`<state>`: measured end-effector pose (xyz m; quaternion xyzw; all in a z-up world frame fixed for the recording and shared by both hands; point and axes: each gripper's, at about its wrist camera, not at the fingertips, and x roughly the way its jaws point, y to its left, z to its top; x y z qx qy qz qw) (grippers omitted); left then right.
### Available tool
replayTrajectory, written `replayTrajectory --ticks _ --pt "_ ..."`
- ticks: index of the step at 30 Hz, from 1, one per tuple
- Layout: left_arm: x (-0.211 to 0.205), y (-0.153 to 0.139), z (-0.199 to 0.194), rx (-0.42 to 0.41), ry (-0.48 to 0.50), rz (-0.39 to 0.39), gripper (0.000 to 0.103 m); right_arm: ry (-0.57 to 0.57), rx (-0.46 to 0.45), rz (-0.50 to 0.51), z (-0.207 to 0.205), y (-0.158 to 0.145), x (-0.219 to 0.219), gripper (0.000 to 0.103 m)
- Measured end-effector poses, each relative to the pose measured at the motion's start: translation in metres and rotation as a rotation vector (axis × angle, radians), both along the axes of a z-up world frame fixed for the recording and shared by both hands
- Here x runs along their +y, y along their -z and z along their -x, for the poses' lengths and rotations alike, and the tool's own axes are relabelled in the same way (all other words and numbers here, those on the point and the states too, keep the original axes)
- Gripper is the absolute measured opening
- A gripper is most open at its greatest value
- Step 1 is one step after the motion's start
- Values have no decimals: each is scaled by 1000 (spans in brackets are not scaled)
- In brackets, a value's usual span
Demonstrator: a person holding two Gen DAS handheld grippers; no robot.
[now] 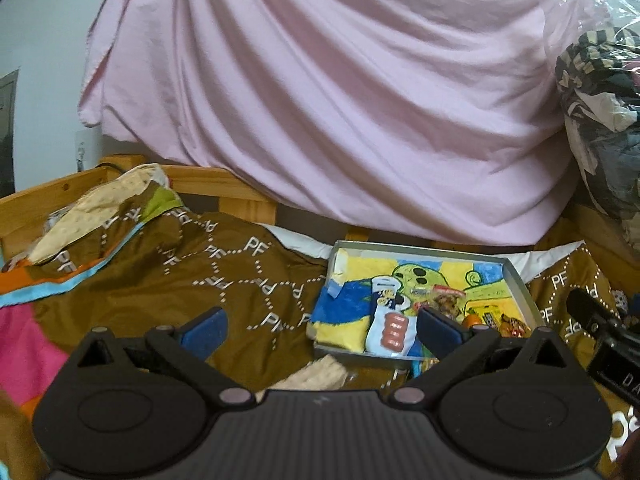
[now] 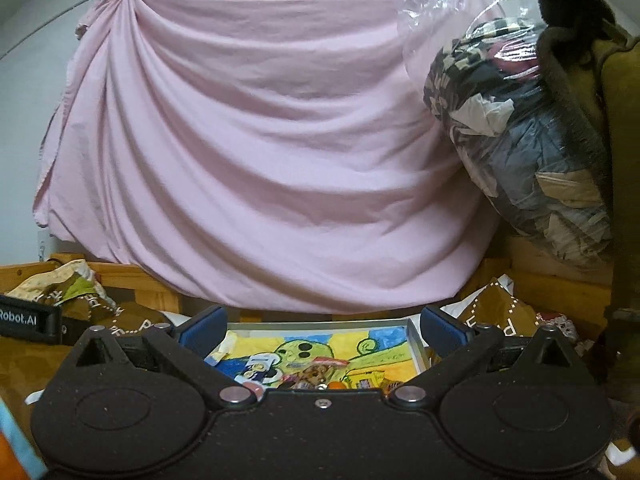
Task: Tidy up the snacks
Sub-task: 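Open both tools and lift them away from the tray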
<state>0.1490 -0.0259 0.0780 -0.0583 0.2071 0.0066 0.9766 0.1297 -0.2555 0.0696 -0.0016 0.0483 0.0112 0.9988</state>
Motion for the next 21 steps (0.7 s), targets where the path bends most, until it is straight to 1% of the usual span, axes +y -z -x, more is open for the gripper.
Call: replayTrajectory --ticks 5,8,11,16,21 --pt "10 9 33 -10 0 13 102 5 32 -17 29 6 8 102" --pt "16 18 50 11 8 7 102 2 64 -24 45 11 15 102" --pt "25 26 65 27 13 21 102 0 105 -25 58 17 22 102" --pt "39 38 84 30 13 13 102 -2 162 -22 77 28 36 102" --pt "55 51 98 45 -11 39 102 -12 192 -43 84 36 42 102"
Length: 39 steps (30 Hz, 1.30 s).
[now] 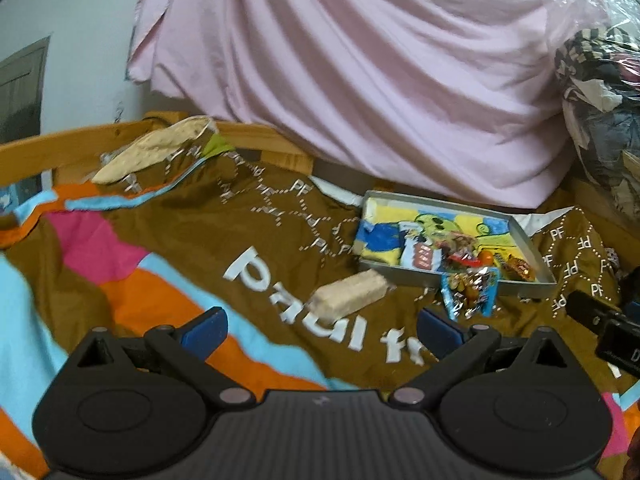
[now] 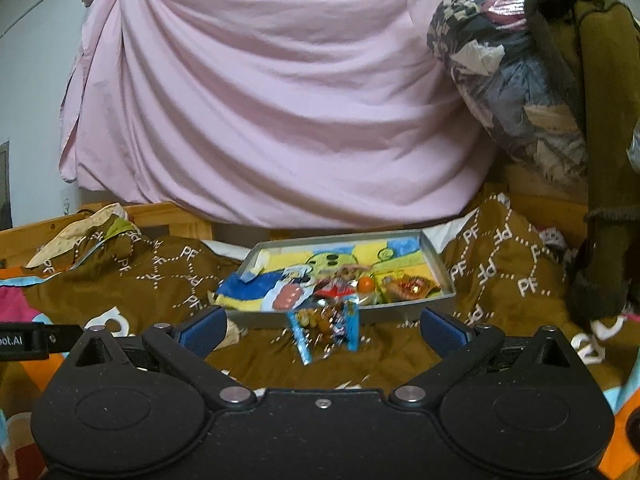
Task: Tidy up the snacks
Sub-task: 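Open both tools and lift them away from the tray, then move both open tools toward the wafer bar and the blue candy bag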
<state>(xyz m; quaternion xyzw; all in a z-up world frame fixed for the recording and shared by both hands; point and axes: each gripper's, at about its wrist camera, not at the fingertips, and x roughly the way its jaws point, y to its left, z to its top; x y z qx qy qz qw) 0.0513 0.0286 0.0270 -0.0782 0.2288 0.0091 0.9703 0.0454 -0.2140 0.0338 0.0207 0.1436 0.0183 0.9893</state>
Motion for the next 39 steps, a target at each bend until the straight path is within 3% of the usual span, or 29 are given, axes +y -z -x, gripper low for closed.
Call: replayTrajectory --ticks 7,16,23,39 --pt "8 14 6 23 -17 -10 102 -42 67 -16 2 15 8 102" --pt "6 10 13 27 -20 -30 102 -42 115 -83 2 13 5 102" --pt "0 7 9 28 -6 -56 102 -57 137 -71 -6 10 9 102" --pt "-4 -6 -45 39 18 -76 102 -120 195 -20 -57 0 -1 102"
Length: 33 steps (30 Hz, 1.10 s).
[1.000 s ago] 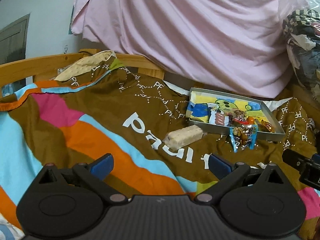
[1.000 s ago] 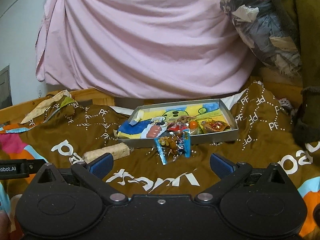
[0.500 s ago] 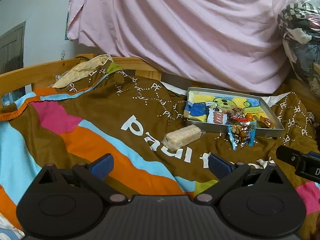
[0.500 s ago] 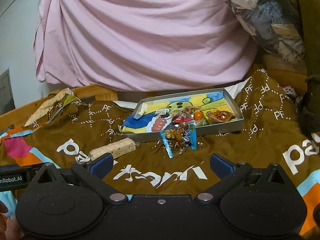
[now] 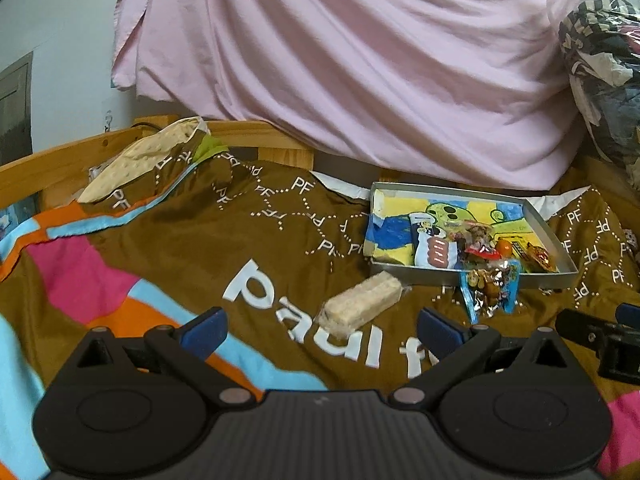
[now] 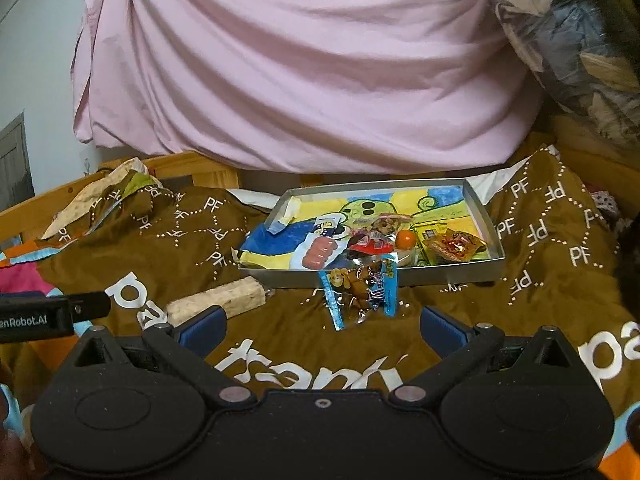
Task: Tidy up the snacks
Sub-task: 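Move both open tools toward the wafer bar and the blue candy bag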
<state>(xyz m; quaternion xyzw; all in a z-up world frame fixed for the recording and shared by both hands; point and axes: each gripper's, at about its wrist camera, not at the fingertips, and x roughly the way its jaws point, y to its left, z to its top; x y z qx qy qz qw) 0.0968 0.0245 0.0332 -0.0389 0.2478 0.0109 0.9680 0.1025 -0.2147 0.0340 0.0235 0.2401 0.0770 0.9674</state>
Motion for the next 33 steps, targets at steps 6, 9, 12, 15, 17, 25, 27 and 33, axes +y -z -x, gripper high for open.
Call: replayTrajectory --ticks 6,9,12,15,17,25,27,33 --pt "-11 8 -26 32 33 -33 102 -2 -20 -29 -21 -1 -12 102" --pt "-21 10 -41 32 64 -53 102 -5 -3 -54 -35 0 -19 102" --pt "-32 11 -55 36 90 -81 102 2 -7 -55 -47 2 -24 102" --pt "-36 9 -68 43 89 -69 102 7 -17 -50 -59 4 -28 102" --pt "-38 8 -78 44 90 -58 102 16 -15 -53 -68 7 -31 102" --pt "-47 13 -110 50 103 -97 102 31 3 -55 -102 20 -37 102" --pt "-48 16 -117 59 106 -99 102 27 4 -46 -109 24 -36 102" --pt "-51 30 -133 97 113 -107 102 32 16 22 -123 40 -39 102"
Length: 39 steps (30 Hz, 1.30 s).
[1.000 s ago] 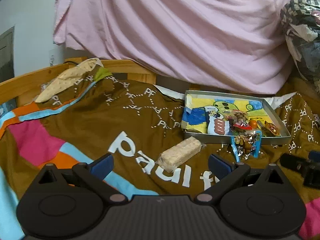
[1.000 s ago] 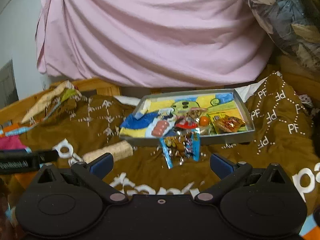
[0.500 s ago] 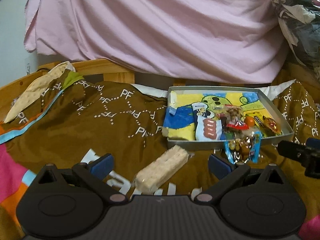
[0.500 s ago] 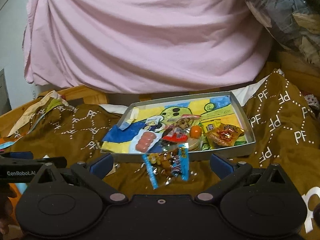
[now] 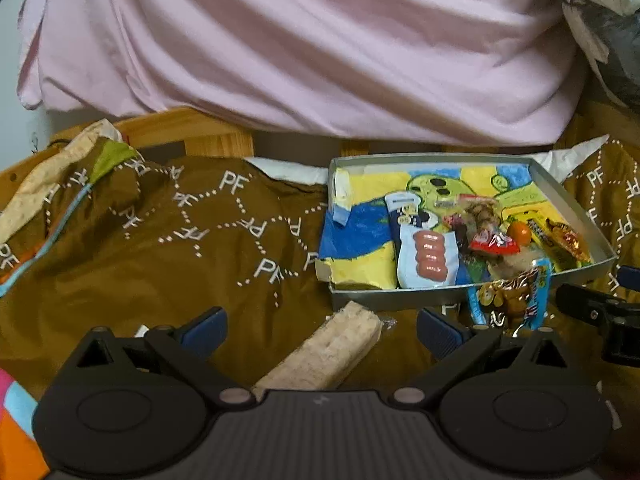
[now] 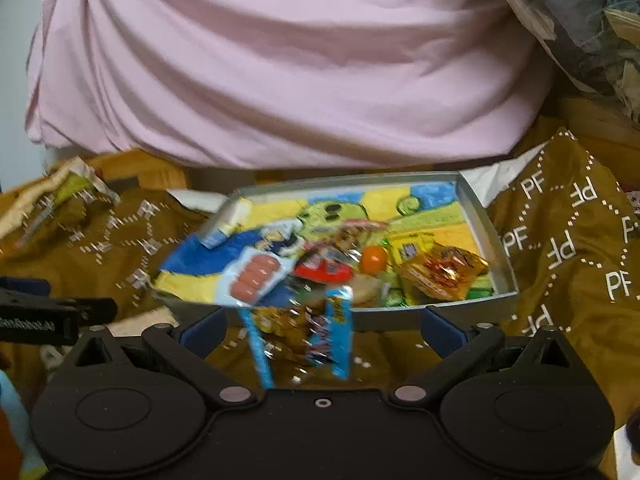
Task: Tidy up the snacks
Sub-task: 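Move both open tools toward the wafer bar and the blue candy bag, then grasp the wafer bar with the left tool while the right tool grasps the blue candy bag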
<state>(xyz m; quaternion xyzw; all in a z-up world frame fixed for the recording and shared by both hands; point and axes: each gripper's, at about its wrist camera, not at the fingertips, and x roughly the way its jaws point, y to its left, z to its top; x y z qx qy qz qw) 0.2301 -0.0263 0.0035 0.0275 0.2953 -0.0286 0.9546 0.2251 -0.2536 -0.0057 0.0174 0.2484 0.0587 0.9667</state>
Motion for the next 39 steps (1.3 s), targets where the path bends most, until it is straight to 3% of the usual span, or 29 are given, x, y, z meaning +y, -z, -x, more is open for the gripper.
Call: replayTrajectory --ticks 10,25,33,39 --pt "-1 20 -16 64 2 -19 102 -40 130 16 -19 21 -2 102" --pt "-4 32 -25 99 30 -73 102 -89 150 67 -22 28 10 102" --pt "-16 38 -32 105 129 -220 102 -62 204 20 -36 34 -1 102" --pt "-22 39 -46 125 201 -288 102 -88 208 26 -50 40 4 102"
